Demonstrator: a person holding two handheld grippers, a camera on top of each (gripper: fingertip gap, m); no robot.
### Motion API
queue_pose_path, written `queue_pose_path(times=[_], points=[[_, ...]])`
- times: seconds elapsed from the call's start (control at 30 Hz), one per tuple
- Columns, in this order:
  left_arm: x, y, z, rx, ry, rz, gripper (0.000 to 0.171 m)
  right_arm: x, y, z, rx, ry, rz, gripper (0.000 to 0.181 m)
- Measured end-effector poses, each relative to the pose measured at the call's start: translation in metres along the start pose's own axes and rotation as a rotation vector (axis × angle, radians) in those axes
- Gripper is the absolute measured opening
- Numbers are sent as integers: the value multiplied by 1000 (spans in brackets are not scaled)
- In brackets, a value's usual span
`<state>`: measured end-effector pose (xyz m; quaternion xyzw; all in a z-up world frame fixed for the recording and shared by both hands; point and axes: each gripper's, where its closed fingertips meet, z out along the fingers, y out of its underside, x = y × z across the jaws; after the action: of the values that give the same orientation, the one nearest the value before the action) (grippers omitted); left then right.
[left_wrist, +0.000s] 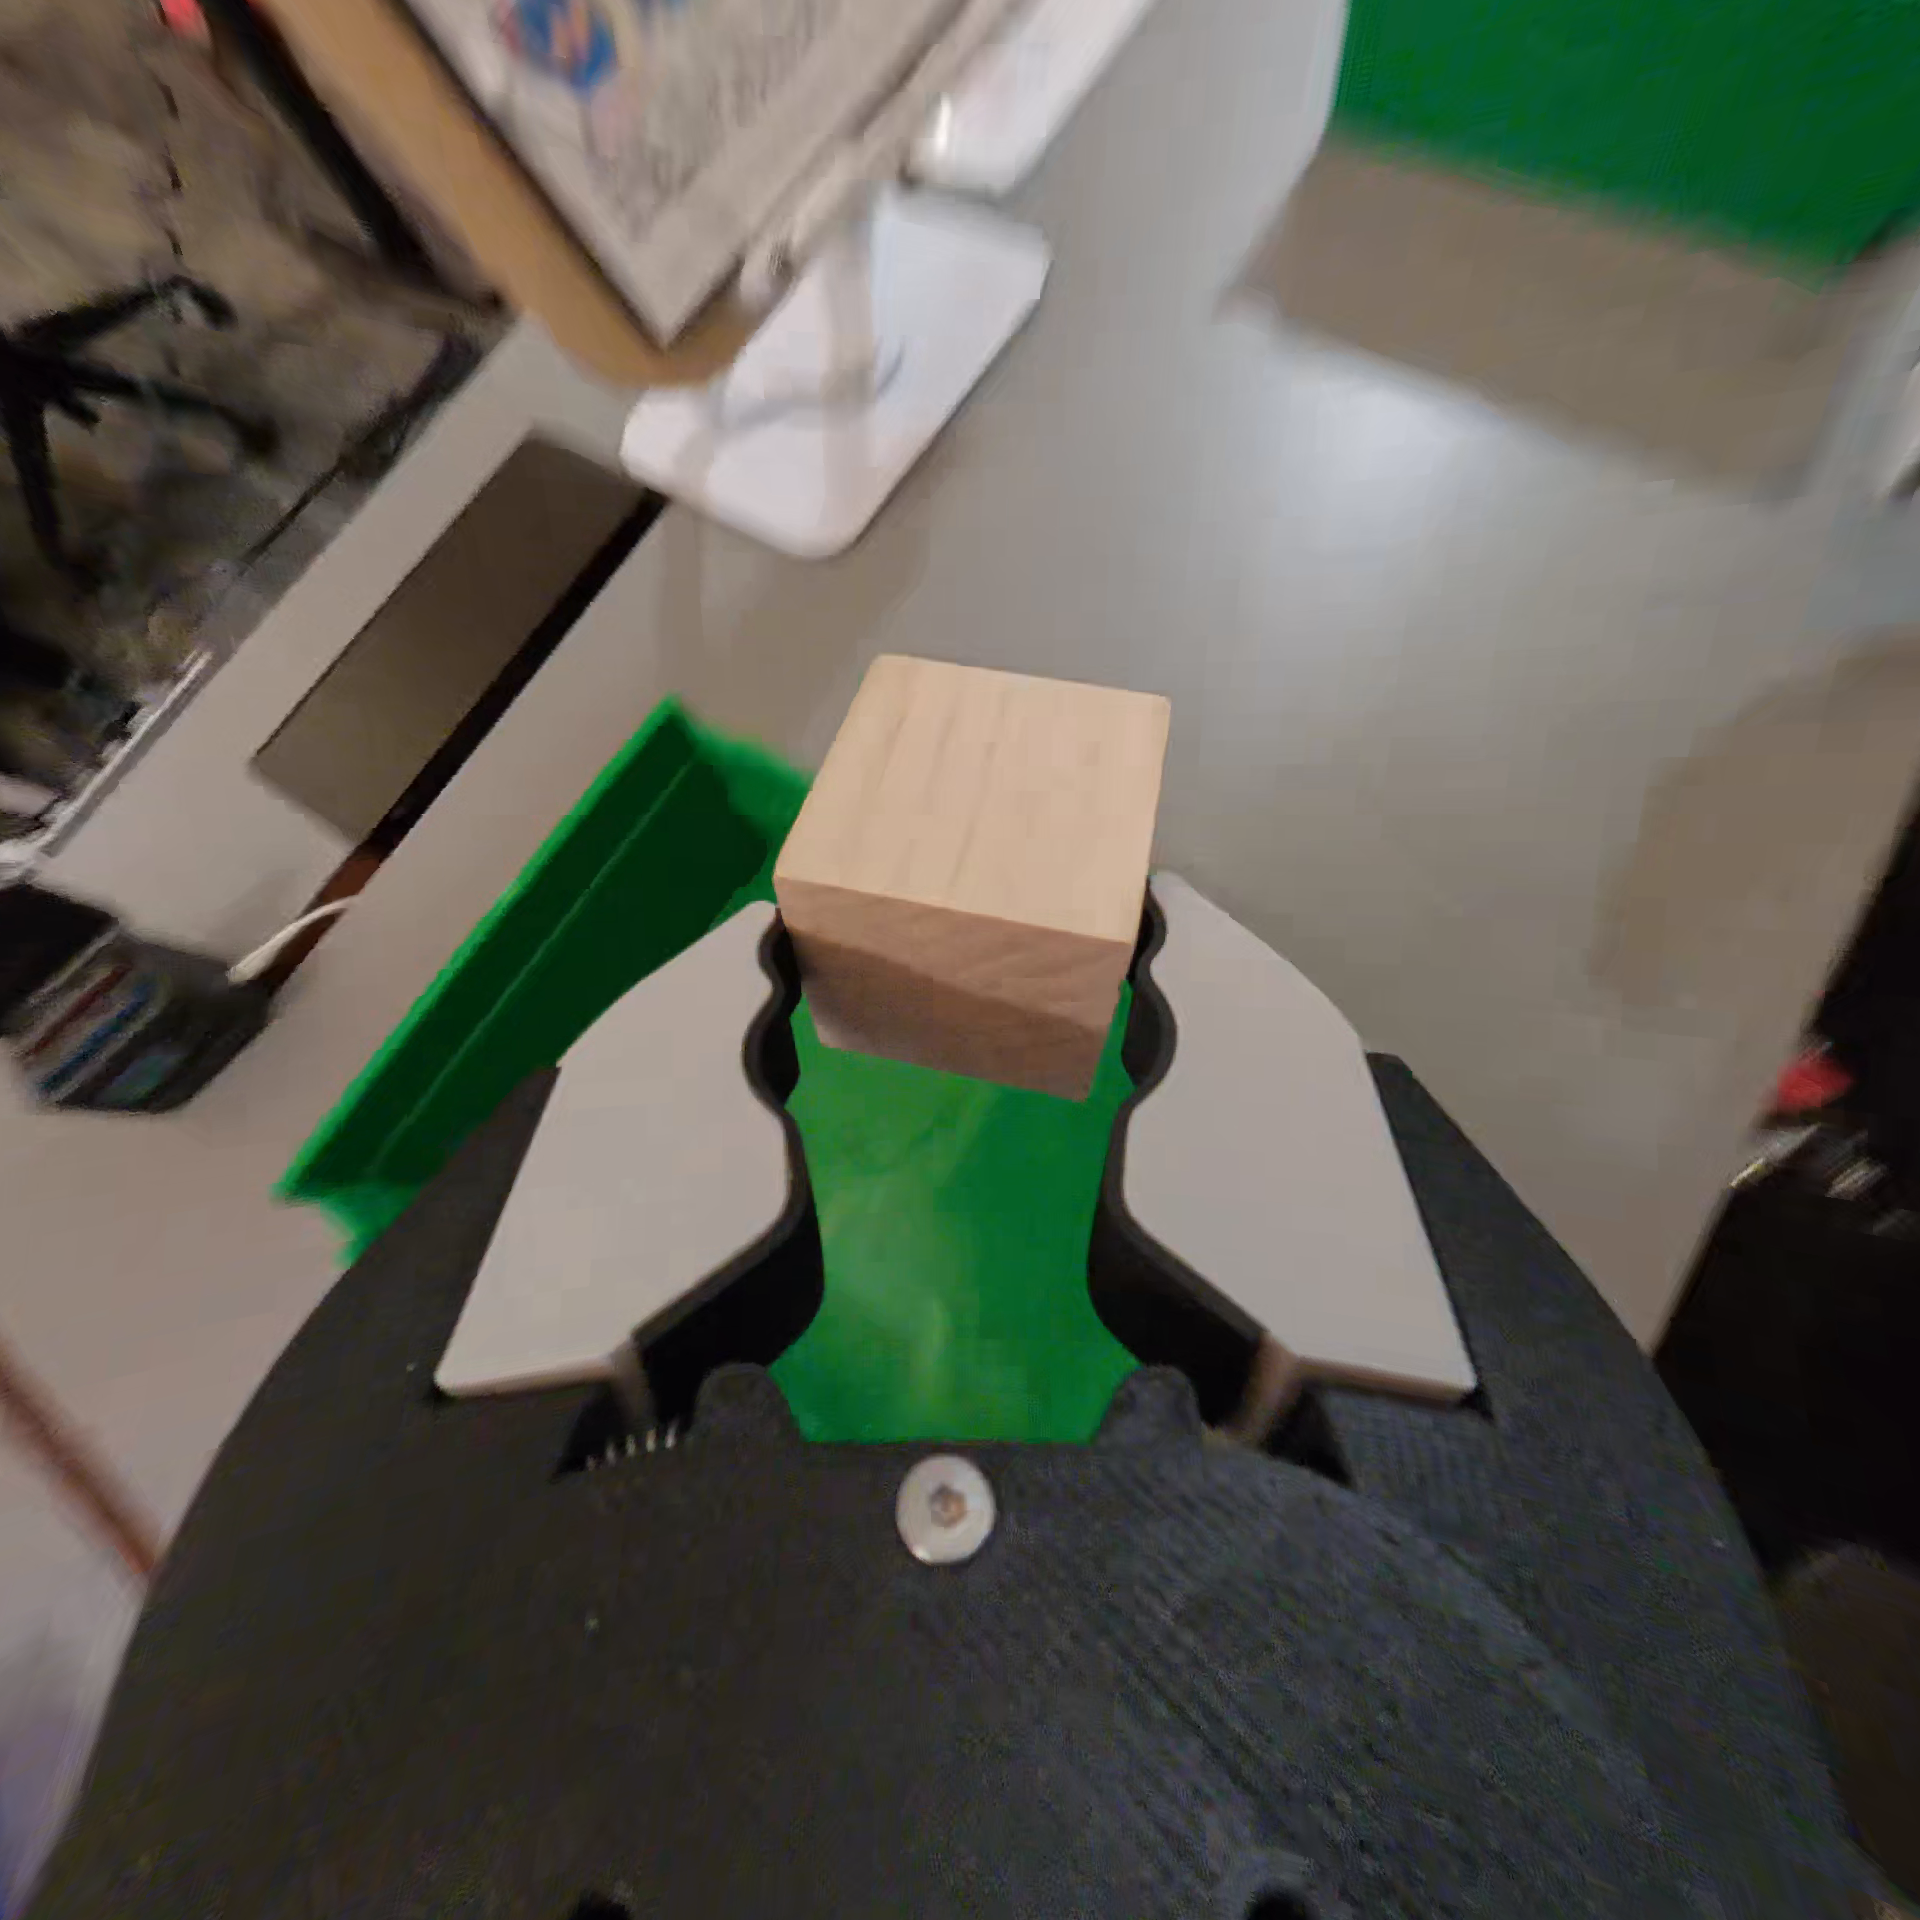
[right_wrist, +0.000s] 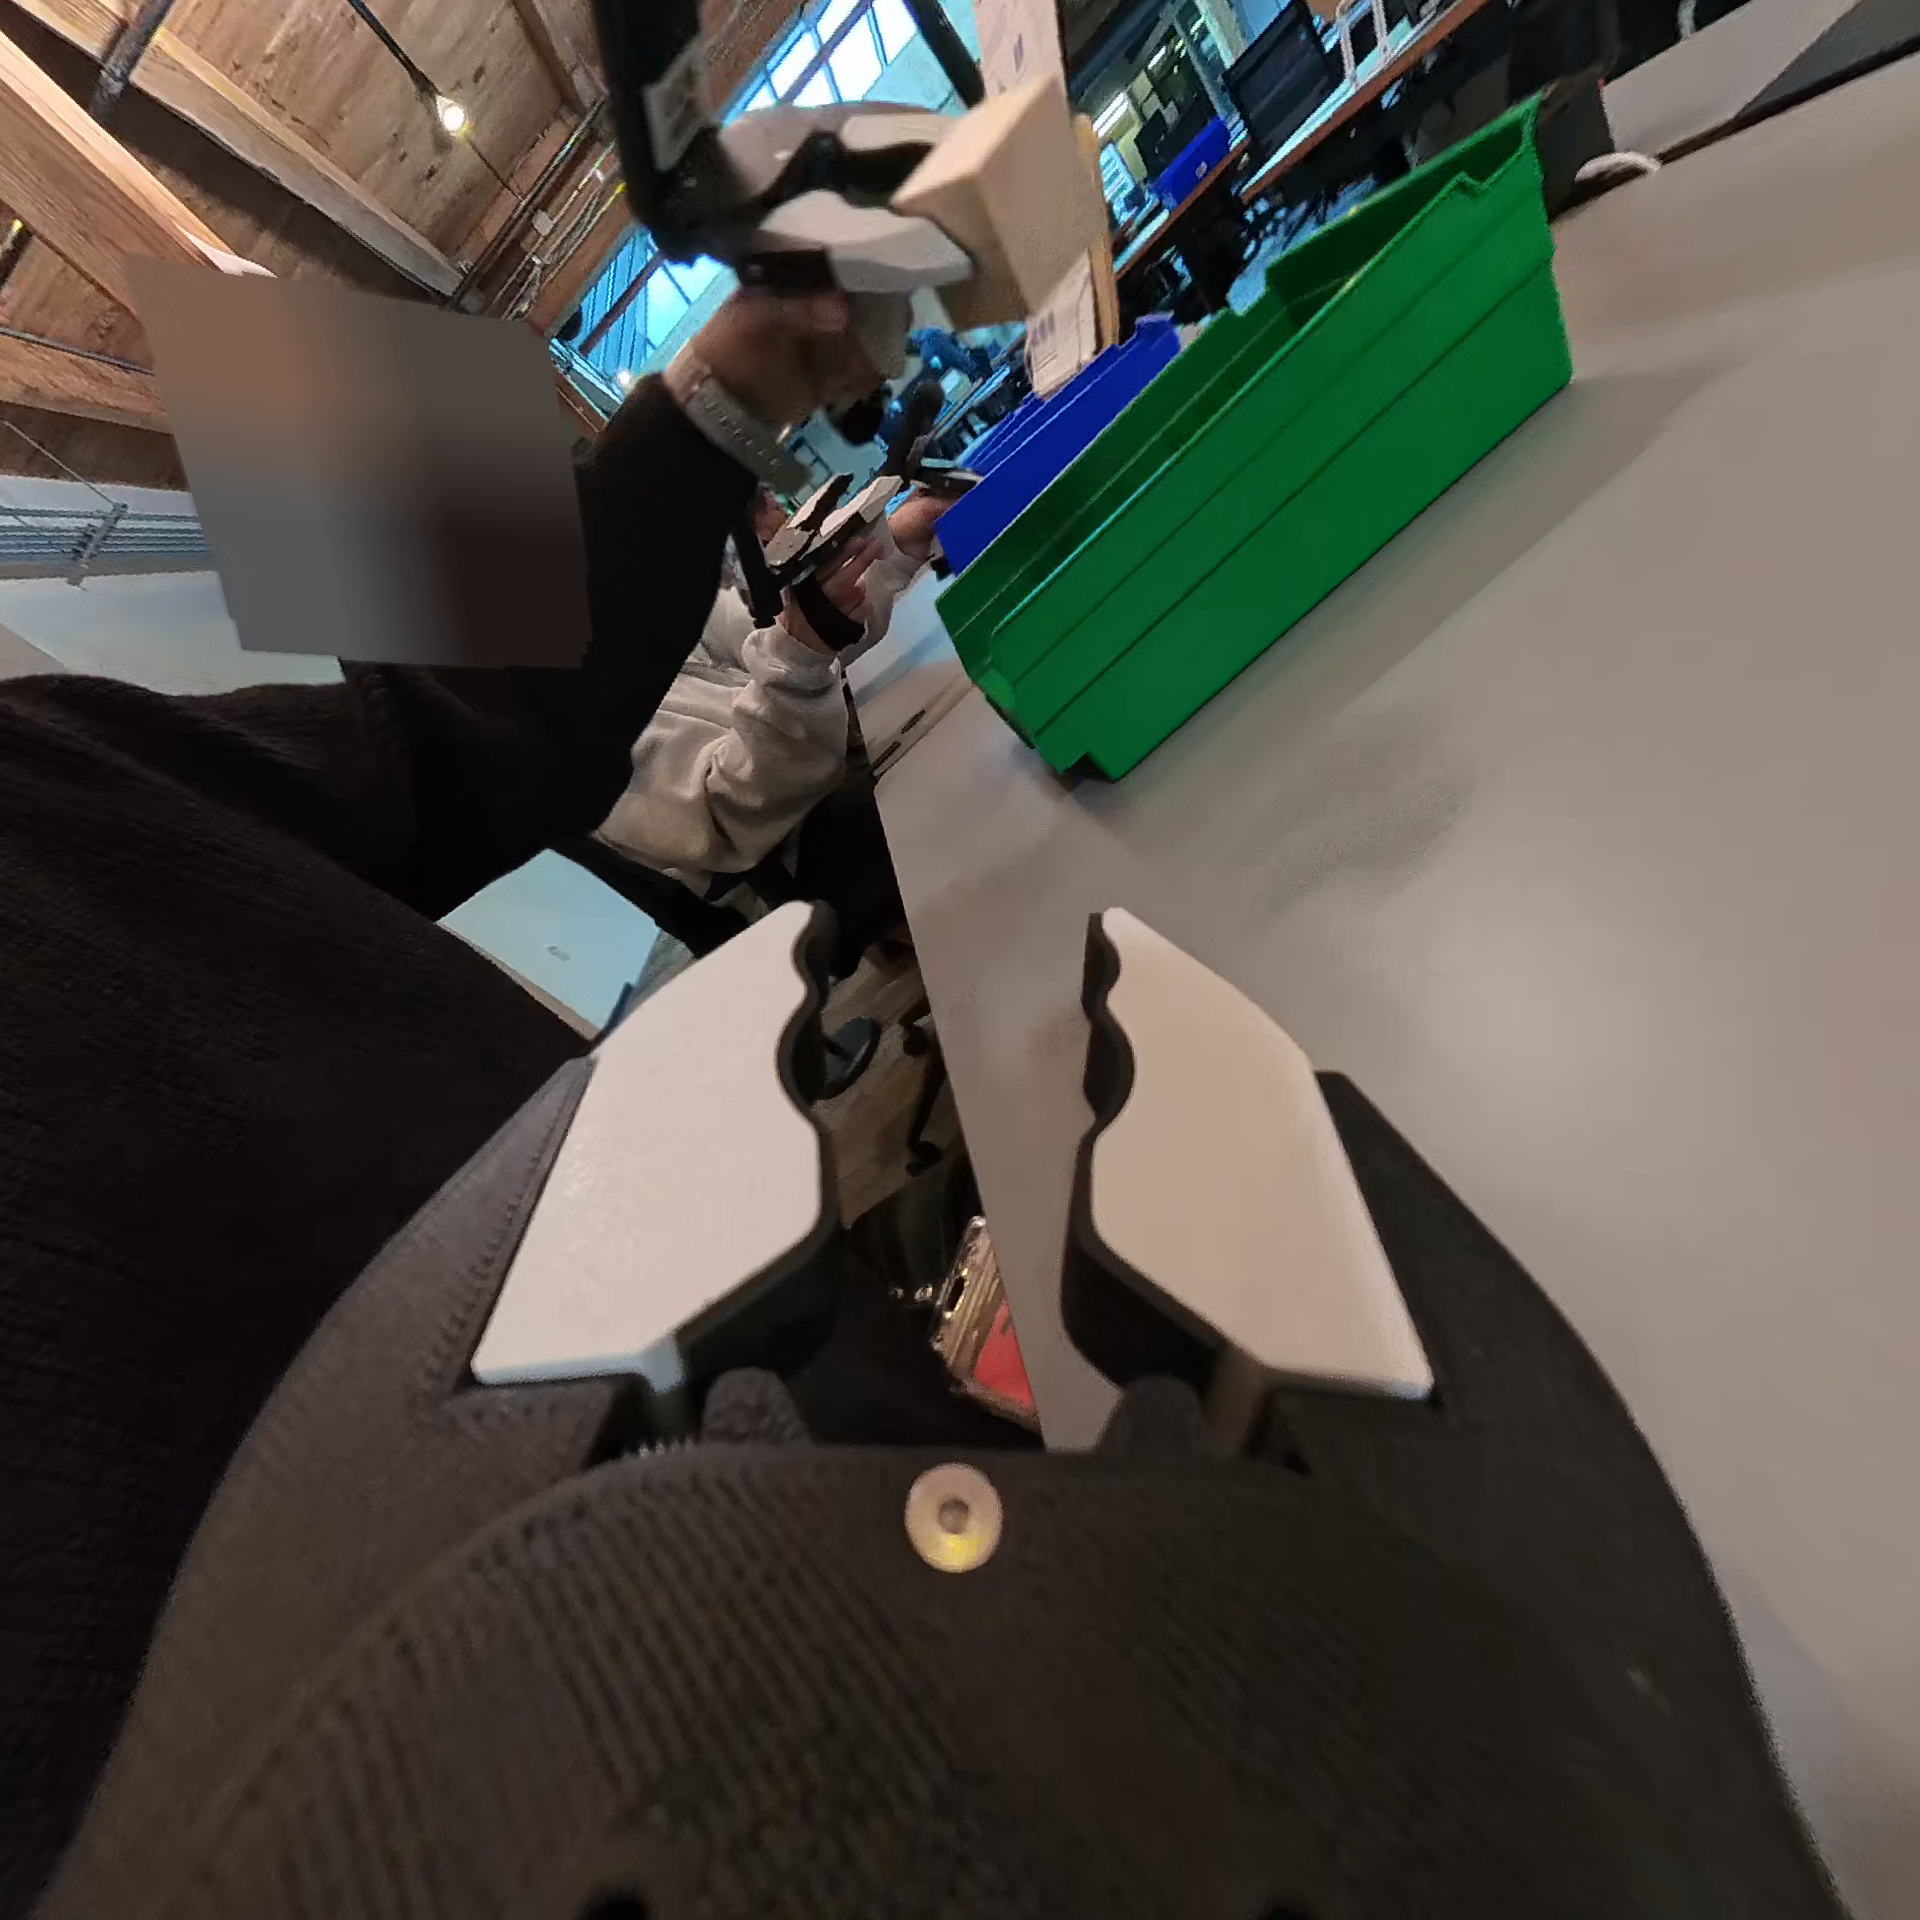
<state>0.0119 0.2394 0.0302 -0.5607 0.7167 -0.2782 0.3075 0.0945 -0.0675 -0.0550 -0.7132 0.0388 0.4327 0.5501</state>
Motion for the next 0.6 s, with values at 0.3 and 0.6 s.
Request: queue_pose_path(times=[0.3,0.6], points=[[204,-53,51,331,370,-514,63,-19,-16,-11,38,36,-132,61],[288,-6,127,144,734,-750,63,-29,-10,-17,-33,123,-624,72]])
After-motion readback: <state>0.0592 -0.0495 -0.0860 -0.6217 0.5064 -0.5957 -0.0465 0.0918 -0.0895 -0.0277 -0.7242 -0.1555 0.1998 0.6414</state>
